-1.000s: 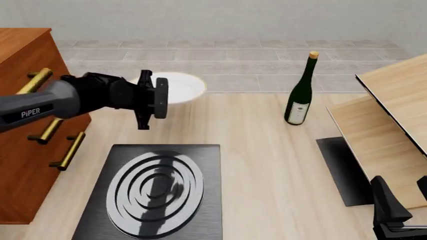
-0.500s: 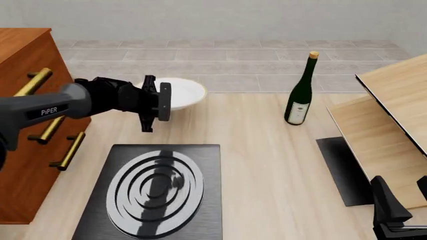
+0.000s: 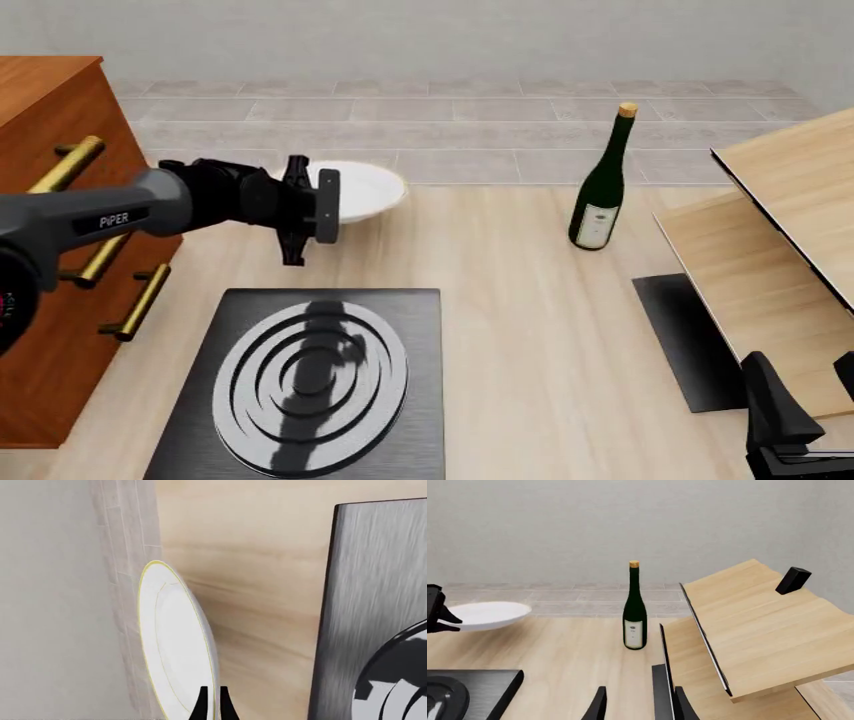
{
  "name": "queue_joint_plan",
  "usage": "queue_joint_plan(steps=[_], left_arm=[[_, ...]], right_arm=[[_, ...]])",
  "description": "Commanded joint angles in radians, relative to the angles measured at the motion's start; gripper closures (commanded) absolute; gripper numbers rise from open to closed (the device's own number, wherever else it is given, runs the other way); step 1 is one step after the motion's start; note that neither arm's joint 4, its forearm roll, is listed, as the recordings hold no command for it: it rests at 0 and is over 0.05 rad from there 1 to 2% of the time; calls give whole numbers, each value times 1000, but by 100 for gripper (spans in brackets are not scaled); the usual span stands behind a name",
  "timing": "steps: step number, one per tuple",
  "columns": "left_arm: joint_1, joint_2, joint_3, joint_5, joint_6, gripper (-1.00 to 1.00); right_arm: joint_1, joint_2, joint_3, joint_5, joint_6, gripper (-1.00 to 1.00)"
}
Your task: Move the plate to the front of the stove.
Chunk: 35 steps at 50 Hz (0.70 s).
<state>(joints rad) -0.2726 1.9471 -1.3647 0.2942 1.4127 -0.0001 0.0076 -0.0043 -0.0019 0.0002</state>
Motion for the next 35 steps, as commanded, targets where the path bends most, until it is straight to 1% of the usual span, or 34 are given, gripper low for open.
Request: queue_joint_plan(steps=[1,17,19,21,26,35], left_arm=[[12,35,-22,-11,2,100],[2,85,-62,-6,-27,100],[-1,94,-77,1,-37,100],[5,96,-72,-11,-29,100],[3,116,-93,-9,-39,100],[1,145,-99,-17,-46,100]], right_arm=[[0,0,0,0,0,-100],[0,0,0,0,0,-100],[0,0,0,0,0,-100],[0,0,0,0,0,-100],[0,0,0,0,0,-100],[0,0,0,0,0,-100]])
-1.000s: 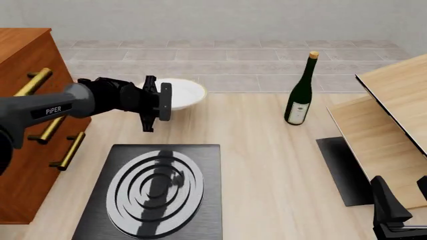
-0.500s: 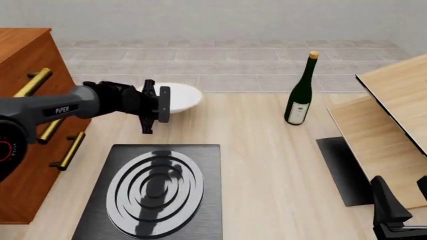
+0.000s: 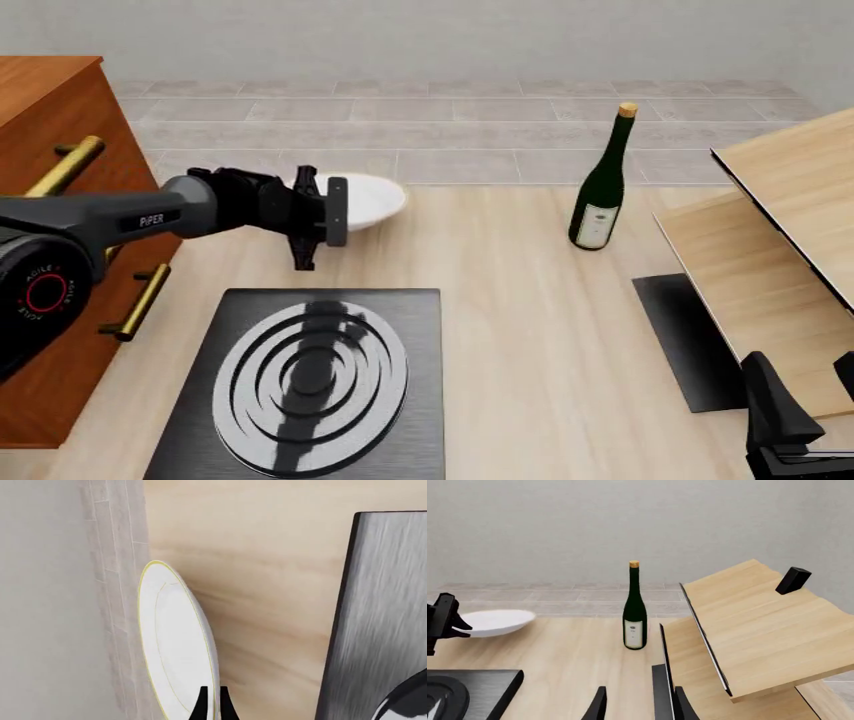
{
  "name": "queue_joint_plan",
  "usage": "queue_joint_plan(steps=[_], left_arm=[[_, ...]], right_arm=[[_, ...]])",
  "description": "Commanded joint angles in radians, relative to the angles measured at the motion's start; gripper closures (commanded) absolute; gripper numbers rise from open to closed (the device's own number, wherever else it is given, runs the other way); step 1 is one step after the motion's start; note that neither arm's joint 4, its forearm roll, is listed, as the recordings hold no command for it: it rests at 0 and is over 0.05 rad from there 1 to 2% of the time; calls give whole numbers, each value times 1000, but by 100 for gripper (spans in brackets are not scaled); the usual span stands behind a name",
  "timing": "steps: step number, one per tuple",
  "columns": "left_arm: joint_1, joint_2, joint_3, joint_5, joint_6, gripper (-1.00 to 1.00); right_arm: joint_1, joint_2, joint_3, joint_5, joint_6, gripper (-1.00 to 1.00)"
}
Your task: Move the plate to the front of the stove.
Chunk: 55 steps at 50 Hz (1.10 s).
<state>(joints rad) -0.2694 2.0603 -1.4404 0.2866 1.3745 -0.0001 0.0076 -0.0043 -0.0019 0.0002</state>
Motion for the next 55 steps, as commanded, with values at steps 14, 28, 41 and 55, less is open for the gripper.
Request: queue_joint_plan(steps=[14,28,41,55], left_arm=[[-16,72,-46,-11,-26,100],[-16,103,-46,2,-24,100],[-3,115,-18,11,1,100],[0,118,-5,7,-3,100]], right_arm=[[0,0,0,0,0,-100],[0,0,0,0,0,-100],[0,0,0,0,0,-100],[0,0,0,0,0,-100]])
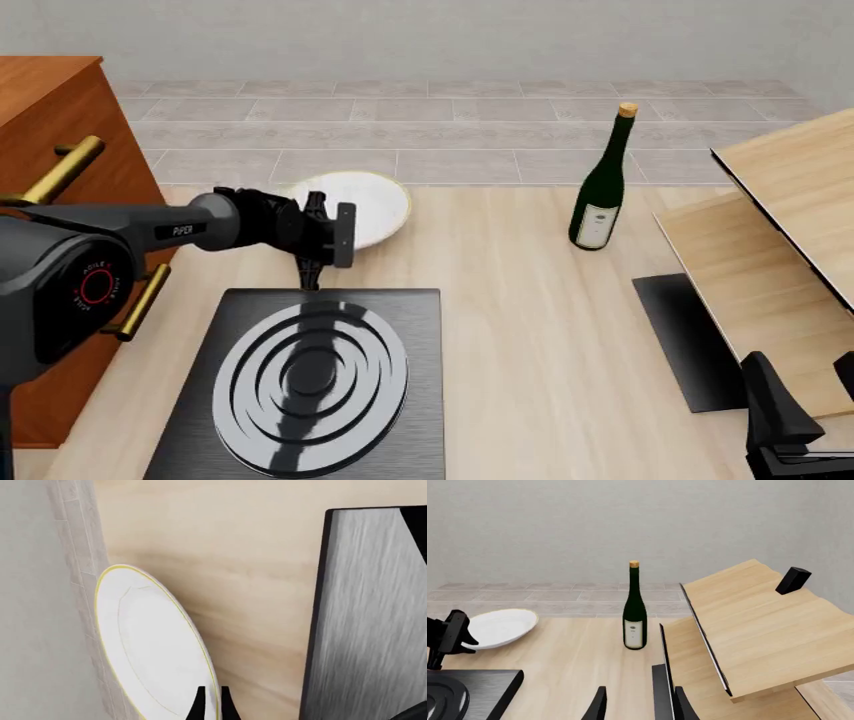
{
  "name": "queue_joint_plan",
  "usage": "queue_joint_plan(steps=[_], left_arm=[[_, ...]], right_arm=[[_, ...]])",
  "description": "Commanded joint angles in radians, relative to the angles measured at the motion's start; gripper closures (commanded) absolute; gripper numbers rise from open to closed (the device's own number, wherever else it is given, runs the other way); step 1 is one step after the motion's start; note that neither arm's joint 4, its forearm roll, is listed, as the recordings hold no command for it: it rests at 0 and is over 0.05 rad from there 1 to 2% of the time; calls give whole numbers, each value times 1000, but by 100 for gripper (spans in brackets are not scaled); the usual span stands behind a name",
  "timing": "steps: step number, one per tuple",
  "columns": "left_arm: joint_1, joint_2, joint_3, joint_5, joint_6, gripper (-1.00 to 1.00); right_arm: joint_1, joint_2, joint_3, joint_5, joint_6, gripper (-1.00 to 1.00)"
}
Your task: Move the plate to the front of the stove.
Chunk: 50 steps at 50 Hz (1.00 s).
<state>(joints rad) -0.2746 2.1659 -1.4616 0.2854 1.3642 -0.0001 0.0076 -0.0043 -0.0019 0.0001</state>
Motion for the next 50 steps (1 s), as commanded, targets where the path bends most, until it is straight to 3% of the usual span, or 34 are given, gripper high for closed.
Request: queue_joint_plan(steps=[1,14,15,50], left_arm=[[6,12,17,7,9,100],[21,4,24,4,26,100],[26,-2,32,-3,32,-100],[47,-129,110,13,69,-100]], right_arm=[[0,0,0,0,0,-100],[0,0,0,0,0,-100],[0,0,0,0,0,-100],[0,0,0,0,0,-100]])
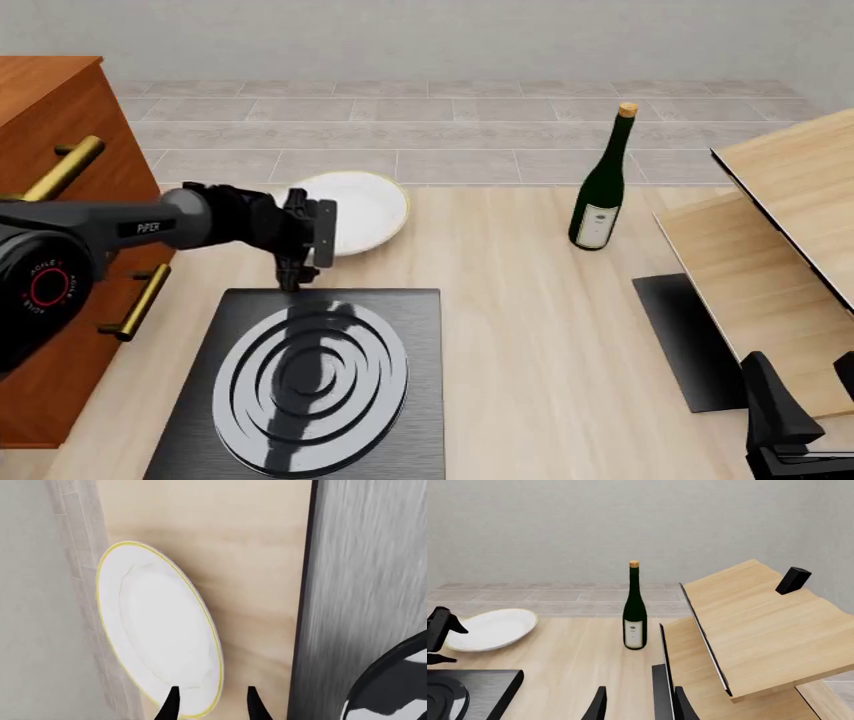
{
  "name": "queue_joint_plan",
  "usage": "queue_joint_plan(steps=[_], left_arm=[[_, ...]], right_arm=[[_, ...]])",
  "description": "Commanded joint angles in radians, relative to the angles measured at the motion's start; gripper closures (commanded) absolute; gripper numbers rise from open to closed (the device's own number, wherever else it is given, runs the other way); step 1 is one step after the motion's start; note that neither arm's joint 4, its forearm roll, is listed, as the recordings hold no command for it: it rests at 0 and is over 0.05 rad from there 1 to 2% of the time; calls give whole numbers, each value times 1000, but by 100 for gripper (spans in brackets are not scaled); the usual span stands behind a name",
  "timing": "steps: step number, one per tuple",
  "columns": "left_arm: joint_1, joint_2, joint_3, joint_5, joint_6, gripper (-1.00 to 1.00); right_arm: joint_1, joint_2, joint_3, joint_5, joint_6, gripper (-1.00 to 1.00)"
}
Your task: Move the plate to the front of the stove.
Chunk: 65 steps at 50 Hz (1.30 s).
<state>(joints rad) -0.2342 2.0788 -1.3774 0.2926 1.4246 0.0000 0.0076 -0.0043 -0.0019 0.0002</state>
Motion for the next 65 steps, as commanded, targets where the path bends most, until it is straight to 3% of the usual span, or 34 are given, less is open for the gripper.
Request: queue_joint_plan(steps=[1,22,50,65], left_arm=[[11,-46,34,-1,15,-100],[-3,-137,42,13,9,-100],[-29,-283,75,-83,42,-100],[-57,-318,59,-151,12,-100]], right_arm=[[0,0,0,0,0,-100],[0,0,0,0,0,-100],[0,0,0,0,0,-100],[0,0,0,0,0,-100]])
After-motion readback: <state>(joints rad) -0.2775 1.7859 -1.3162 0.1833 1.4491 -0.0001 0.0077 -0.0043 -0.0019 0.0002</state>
